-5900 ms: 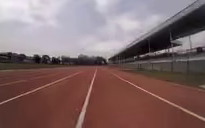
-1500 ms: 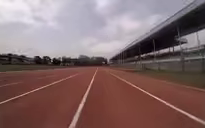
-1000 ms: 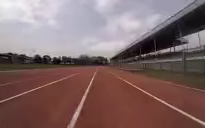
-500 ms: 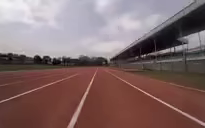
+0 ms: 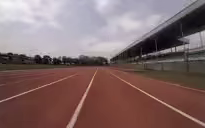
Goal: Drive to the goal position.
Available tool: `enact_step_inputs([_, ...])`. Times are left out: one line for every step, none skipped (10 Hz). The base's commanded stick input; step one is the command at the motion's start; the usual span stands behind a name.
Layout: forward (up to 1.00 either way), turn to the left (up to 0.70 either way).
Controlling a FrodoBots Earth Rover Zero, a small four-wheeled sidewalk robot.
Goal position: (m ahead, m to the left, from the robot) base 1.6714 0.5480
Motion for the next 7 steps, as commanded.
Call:
enact_step_inputs([0.45,0.01])
enact_step_inputs([0.45,0.01])
enact_step_inputs([0.45,0.01])
enact_step_inputs([0.45,0.01])
enact_step_inputs([0.45,0.01])
enact_step_inputs([0.45,0.01])
enact_step_inputs([0.45,0.01])
